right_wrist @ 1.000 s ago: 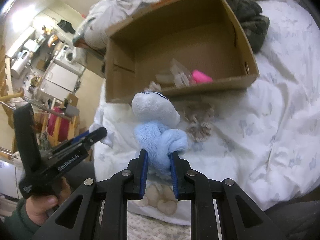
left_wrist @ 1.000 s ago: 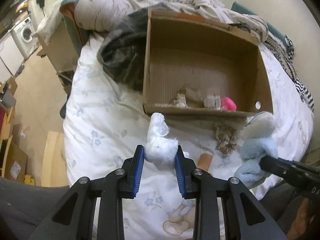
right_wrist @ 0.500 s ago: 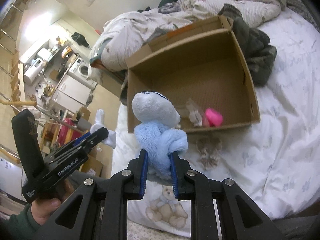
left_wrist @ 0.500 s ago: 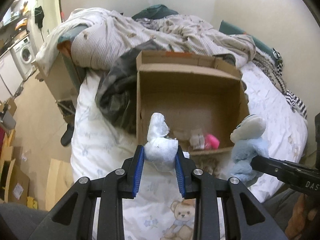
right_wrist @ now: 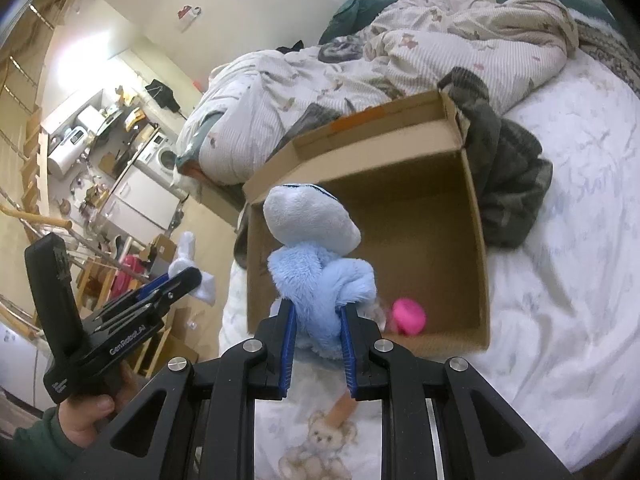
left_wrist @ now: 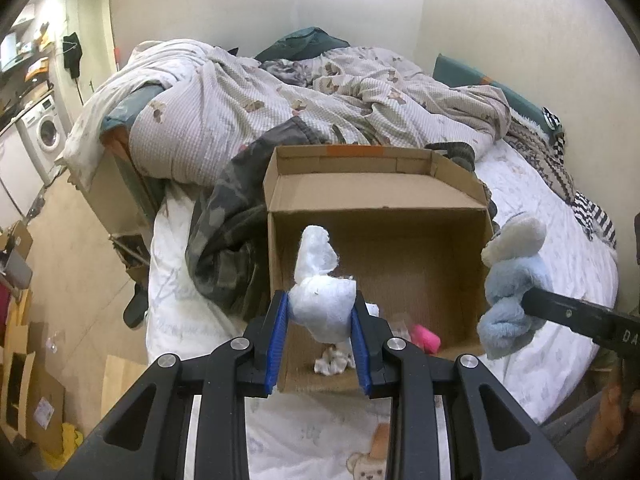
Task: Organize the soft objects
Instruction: 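Carry the white cloth over the box with the left tool while the right tool grasps the blue plush, then open both tools to drop the white cloth and blue plush into the box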
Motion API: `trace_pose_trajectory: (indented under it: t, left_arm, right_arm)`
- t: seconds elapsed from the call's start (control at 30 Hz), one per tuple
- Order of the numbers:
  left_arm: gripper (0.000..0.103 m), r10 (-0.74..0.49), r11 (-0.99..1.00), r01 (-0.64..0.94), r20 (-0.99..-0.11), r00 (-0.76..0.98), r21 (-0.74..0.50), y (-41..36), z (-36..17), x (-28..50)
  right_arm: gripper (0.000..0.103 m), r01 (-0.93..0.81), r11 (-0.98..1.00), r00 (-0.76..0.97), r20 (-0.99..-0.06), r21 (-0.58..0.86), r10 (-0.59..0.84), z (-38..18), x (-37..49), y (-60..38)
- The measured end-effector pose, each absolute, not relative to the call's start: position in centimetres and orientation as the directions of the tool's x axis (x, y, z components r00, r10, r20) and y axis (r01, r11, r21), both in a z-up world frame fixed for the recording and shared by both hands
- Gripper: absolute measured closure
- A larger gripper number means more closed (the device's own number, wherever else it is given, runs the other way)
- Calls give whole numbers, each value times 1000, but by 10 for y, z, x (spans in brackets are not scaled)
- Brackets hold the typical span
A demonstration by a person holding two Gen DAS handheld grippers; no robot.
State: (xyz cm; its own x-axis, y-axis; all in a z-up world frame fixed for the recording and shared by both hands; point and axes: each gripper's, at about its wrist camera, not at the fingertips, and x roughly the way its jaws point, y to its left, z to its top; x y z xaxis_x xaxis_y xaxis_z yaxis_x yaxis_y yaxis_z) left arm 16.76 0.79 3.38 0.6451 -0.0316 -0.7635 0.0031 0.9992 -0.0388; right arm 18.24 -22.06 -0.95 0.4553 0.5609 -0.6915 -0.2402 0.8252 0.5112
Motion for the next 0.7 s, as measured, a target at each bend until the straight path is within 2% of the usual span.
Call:
trace_pose_trajectory:
  t: [0.27,0.47,0.6,0.7]
  left_arm:
    - [76,-85,996,48,-783,616,-71,0,7,198]
    - [76,-161,987,111,-791,590,-118,-5,-32,204]
    - [76,-188,982,101,-815,549,-158,-6,-49,209]
    - [76,-178,984,106,-830,529,-143,-10,-57,209]
  right_arm:
    - [81,-189,840,469,-705,509,532,-37,211,-228]
    - [81,-112,865,432,-760,489,485,-72,222,-233]
    - [81,-91,888,404,-799,450,446,-87,229,-229]
    - [81,-91,897,381,-817,433,433,-96,233,-223]
